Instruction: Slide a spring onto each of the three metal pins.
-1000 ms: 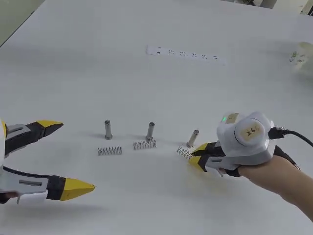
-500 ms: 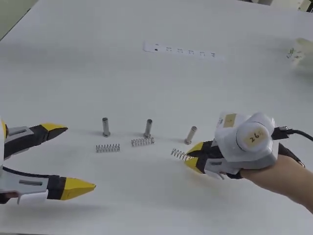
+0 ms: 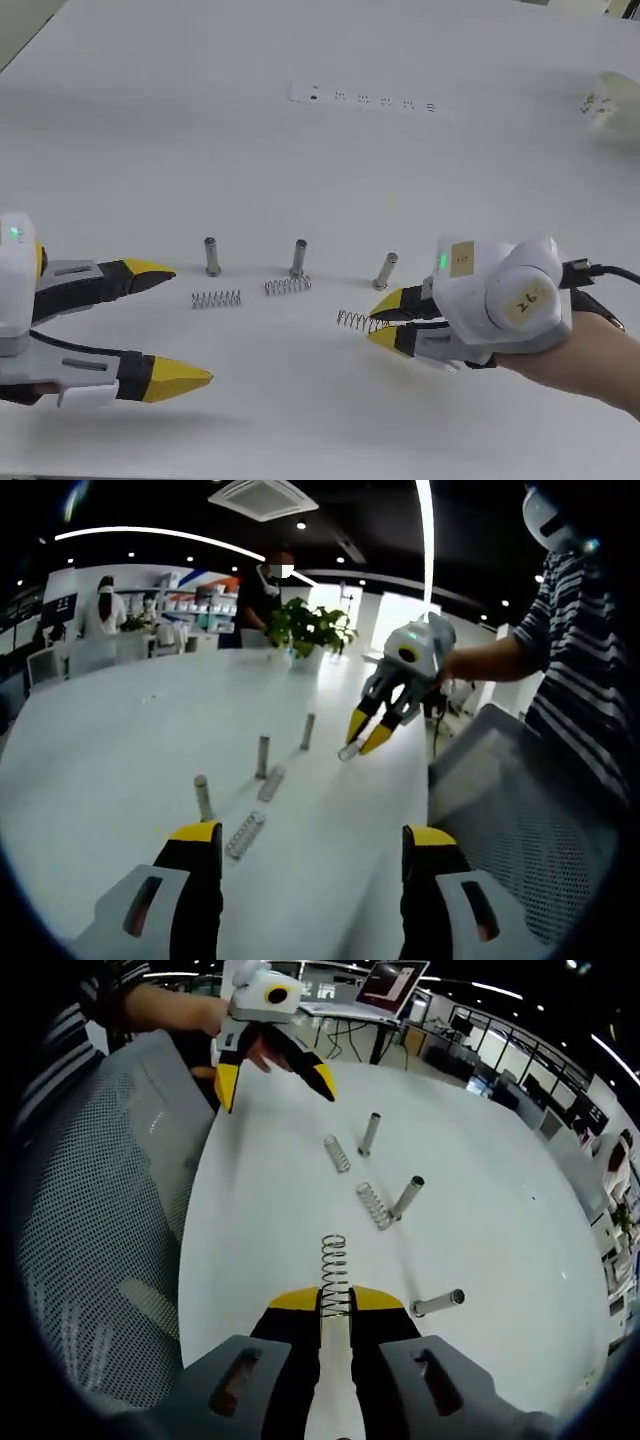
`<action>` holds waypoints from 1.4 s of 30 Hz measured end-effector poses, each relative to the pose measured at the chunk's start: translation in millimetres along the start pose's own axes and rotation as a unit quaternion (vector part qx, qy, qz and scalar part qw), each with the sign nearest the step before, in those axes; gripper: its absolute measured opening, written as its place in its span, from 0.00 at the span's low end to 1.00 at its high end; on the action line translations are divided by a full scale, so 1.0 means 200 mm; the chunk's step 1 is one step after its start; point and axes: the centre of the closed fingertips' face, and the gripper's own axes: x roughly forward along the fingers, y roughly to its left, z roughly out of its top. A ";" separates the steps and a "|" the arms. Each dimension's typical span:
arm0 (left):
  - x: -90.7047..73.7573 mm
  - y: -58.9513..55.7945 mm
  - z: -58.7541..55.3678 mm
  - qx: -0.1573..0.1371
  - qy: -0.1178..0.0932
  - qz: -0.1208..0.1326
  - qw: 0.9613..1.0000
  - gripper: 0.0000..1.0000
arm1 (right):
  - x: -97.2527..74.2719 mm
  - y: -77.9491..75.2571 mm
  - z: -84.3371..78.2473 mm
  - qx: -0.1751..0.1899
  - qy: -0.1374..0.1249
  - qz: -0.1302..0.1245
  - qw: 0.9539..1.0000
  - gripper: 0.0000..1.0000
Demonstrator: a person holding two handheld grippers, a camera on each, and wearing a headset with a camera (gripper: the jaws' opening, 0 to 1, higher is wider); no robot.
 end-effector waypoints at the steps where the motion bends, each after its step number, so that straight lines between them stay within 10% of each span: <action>1: 0.01 -0.01 0.00 0.004 0.004 -0.007 1.000 0.68 | 0.00 0.01 0.01 -0.008 -0.002 0.001 1.000 0.07; 20: 0.25 -0.17 0.11 0.057 0.009 -0.100 0.993 0.48 | -0.04 0.05 0.12 -0.038 -0.025 0.017 0.999 0.07; 42: 0.37 -0.24 0.24 0.083 -0.035 -0.145 0.985 0.23 | -0.08 0.06 0.22 -0.036 -0.046 0.029 0.998 0.08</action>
